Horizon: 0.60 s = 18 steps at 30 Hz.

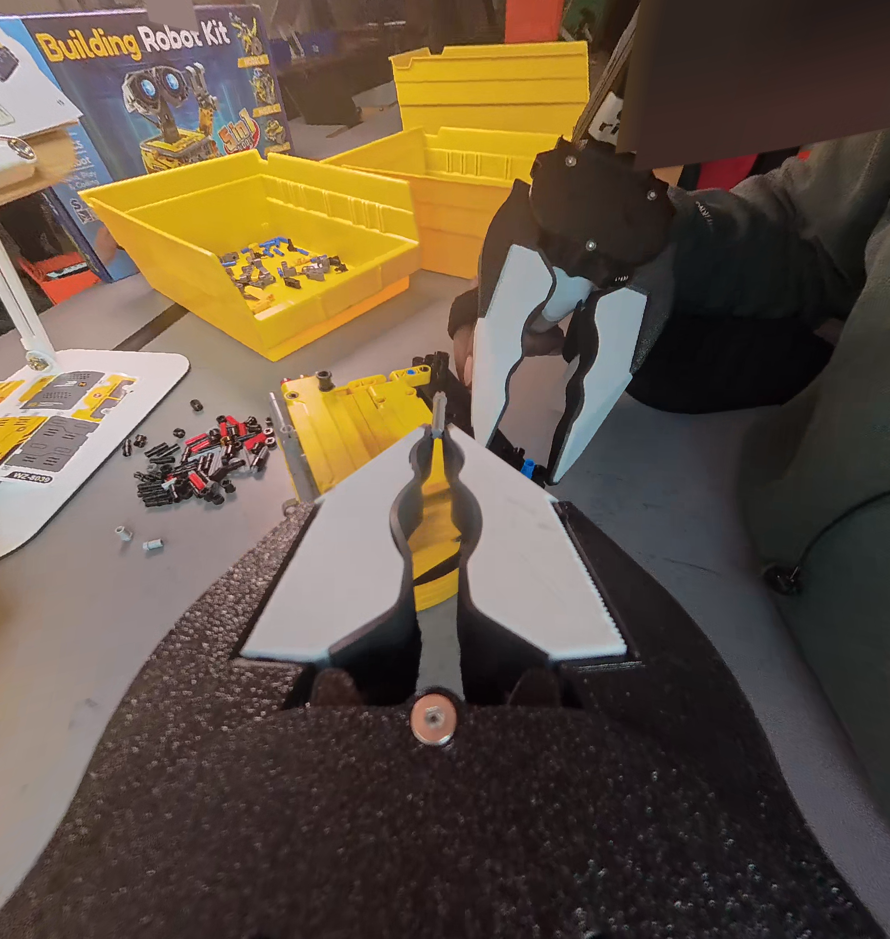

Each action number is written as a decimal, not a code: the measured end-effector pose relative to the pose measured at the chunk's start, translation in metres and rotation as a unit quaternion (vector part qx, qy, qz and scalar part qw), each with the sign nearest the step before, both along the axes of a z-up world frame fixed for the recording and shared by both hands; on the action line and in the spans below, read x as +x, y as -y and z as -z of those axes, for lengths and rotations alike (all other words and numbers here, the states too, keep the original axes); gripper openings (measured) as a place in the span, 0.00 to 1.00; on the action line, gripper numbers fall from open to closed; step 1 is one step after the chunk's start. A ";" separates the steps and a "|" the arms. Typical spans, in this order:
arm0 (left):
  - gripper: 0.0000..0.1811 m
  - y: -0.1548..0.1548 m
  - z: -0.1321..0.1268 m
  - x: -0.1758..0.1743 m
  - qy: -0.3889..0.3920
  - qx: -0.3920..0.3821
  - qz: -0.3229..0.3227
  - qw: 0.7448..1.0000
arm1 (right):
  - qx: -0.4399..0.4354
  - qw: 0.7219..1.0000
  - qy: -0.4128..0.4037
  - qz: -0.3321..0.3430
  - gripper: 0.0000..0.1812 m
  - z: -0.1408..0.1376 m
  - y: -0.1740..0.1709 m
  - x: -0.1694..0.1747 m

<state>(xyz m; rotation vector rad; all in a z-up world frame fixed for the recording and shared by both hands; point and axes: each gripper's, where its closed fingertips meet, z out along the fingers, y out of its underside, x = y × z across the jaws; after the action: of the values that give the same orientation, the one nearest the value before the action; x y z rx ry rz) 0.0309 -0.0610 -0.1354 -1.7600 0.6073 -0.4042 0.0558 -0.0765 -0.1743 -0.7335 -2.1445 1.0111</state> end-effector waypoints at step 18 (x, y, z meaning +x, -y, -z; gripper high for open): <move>0.01 0.001 0.026 0.006 -0.065 -0.043 0.009 0.997 | 0.056 0.997 -0.060 -0.001 0.09 0.003 0.000 0.000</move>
<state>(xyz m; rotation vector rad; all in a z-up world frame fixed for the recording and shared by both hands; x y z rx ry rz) 0.0364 -0.0624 -0.1613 -1.8752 0.7068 -0.3343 0.0554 -0.0761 -0.1774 -0.6025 -2.0797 0.9039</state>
